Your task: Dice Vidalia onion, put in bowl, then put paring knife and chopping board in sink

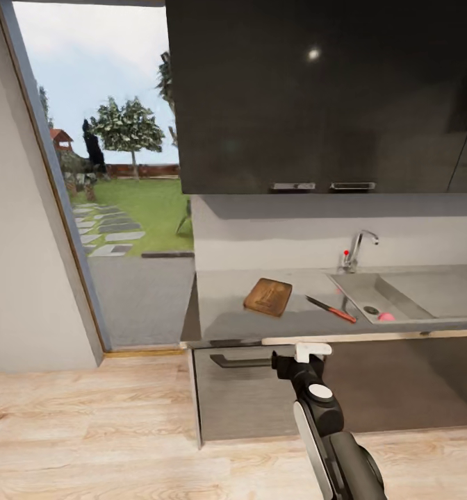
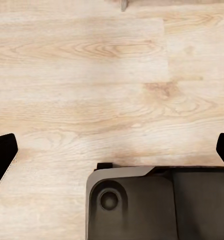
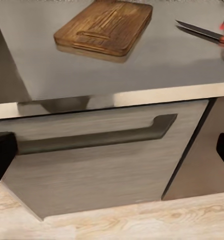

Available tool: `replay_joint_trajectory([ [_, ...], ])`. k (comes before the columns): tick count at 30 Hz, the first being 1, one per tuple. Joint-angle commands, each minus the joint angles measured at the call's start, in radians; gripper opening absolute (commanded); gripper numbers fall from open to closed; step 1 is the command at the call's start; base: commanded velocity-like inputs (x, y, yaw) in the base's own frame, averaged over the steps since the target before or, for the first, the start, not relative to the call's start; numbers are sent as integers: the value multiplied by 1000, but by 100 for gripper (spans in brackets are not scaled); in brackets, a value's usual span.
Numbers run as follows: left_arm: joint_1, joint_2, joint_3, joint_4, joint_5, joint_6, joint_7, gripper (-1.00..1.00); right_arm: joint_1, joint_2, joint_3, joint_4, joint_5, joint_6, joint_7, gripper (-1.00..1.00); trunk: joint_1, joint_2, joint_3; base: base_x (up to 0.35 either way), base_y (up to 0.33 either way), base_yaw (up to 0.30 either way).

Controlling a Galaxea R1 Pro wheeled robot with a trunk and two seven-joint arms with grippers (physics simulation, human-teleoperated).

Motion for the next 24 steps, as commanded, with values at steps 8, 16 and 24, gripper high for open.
replay_joint_trajectory([
  [8, 0, 0, 0, 0, -1, 0, 0, 100, 0, 0, 1, -1, 1, 5, -5, 100, 1, 0, 0, 300, 47, 0],
  [16, 0, 0, 0, 5, -1, 0, 0, 100, 0, 0, 1, -1, 2, 4, -7, 100, 1, 0, 0, 315, 35, 0],
  [24, -1, 0, 0, 20, -1, 0, 0, 100, 0, 0, -1, -2, 2, 1, -22, 100, 1, 0, 0, 274, 170, 0],
])
